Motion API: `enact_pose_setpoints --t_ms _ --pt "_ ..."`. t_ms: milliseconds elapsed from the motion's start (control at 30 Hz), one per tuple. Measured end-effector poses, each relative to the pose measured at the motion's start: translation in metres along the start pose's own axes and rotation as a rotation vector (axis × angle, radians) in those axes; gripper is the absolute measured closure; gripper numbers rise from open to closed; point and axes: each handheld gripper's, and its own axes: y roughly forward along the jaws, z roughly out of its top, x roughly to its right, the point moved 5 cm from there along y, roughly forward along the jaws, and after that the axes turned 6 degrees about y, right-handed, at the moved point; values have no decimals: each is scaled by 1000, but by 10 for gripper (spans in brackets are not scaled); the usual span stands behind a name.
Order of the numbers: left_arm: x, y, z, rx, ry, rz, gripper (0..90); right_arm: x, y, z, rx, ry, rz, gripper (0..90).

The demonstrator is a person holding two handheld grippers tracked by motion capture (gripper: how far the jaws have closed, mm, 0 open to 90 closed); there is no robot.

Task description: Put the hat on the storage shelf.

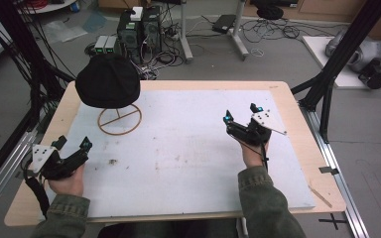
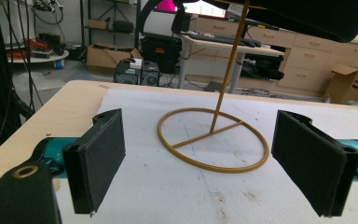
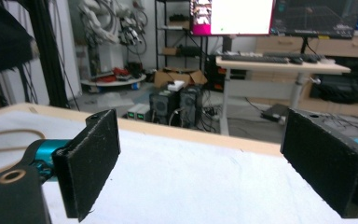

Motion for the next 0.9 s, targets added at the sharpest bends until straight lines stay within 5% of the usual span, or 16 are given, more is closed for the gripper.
enact_pose_setpoints --t_ms 900 --pt "2 -1 -2 -6 -2 -9 176 63 -65 -50 28 54 -186 105"
